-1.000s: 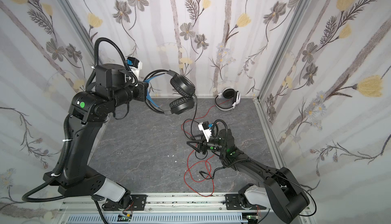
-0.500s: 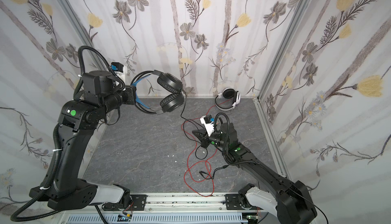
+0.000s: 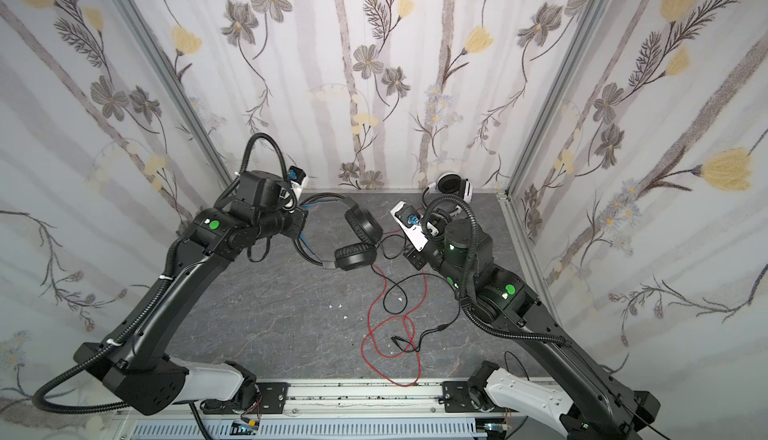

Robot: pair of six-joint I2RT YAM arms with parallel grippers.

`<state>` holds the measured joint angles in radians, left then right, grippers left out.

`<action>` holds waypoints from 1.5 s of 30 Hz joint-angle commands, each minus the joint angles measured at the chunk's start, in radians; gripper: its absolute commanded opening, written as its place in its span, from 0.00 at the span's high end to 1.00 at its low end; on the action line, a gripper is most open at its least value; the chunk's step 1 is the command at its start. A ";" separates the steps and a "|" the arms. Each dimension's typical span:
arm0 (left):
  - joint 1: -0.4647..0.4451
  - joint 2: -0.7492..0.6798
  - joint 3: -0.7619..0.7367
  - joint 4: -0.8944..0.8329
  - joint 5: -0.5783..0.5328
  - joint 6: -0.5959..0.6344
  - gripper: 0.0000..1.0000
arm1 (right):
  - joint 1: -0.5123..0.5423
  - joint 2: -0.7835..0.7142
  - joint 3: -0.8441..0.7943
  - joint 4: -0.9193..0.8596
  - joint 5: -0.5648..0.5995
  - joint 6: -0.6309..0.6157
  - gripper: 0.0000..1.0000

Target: Wrap the headphones

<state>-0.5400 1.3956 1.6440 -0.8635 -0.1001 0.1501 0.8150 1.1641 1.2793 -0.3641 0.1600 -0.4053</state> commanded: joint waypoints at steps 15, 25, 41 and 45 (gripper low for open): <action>-0.195 0.036 -0.062 0.119 0.153 0.009 1.00 | 0.108 0.161 0.198 -0.101 -0.017 -0.128 0.99; -0.255 -0.008 -0.079 0.135 0.205 -0.044 1.00 | -0.016 0.179 0.155 -0.069 -0.034 0.005 0.83; -0.263 -0.032 -0.037 0.150 0.306 -0.096 1.00 | -0.111 0.161 0.092 -0.039 -0.073 0.094 0.44; -0.265 -0.035 -0.032 0.158 0.338 -0.108 1.00 | -0.139 0.165 0.082 -0.036 -0.100 0.124 0.43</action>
<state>-0.8036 1.3716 1.5936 -0.7971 0.1589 0.0937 0.6876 1.3216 1.3701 -0.4248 0.0990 -0.3161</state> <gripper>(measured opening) 0.068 0.567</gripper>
